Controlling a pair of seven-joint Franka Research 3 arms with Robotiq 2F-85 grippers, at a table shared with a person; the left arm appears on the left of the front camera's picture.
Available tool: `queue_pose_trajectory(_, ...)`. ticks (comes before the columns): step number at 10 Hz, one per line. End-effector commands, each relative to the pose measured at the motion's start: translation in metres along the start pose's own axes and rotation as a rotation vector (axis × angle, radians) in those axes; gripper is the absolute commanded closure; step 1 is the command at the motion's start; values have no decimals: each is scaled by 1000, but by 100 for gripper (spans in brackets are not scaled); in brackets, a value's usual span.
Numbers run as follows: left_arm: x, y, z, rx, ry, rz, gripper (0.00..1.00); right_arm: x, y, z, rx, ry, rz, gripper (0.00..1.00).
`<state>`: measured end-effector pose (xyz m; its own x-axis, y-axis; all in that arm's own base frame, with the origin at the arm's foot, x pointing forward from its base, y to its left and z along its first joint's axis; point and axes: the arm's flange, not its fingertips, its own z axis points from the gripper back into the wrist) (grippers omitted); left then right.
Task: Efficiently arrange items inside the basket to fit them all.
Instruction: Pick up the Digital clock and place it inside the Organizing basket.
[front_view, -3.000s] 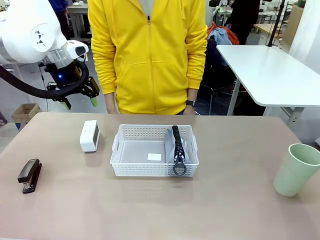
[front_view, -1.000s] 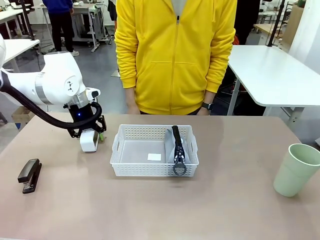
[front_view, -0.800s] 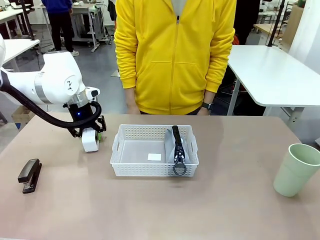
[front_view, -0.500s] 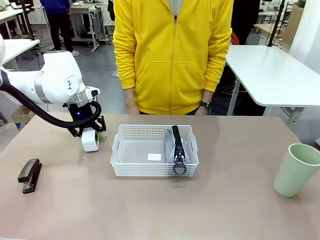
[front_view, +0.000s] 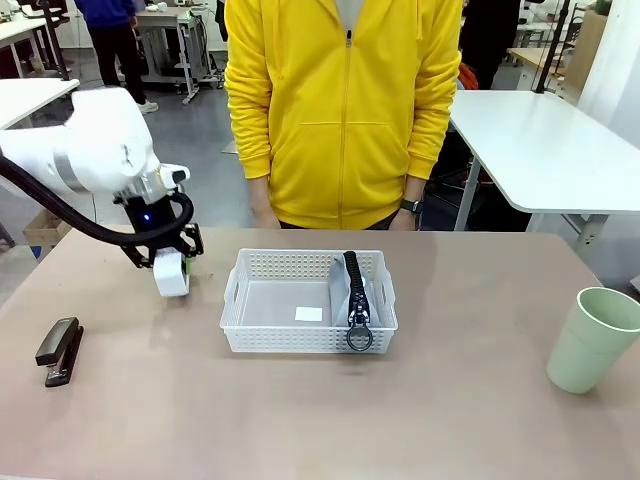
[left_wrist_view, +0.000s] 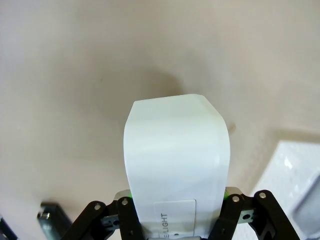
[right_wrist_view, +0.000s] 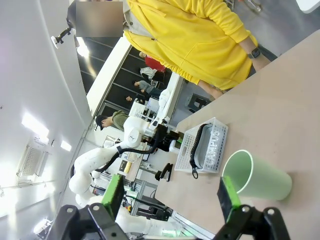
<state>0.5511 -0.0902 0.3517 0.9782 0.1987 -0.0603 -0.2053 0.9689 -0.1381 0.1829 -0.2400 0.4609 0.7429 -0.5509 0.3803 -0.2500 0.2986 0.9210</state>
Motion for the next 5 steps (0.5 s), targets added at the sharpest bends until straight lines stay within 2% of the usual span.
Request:
queue_pose_trajectory(1,-59,9,58,-61,66,-202,100,3,1,-1,16,-16,28,0)
queue_pose_trajectory(3,-127,18,69,-36,23,-365,100,3,1,-1,16,-16,28,0)
queue_pose_trajectory(4,-152,27,64,-45,38,-489,100,3,1,-1,16,-16,28,0)
queue_pose_trajectory(5,-174,30,52,-43,-8,-575,100,3,1,-1,16,-16,28,0)
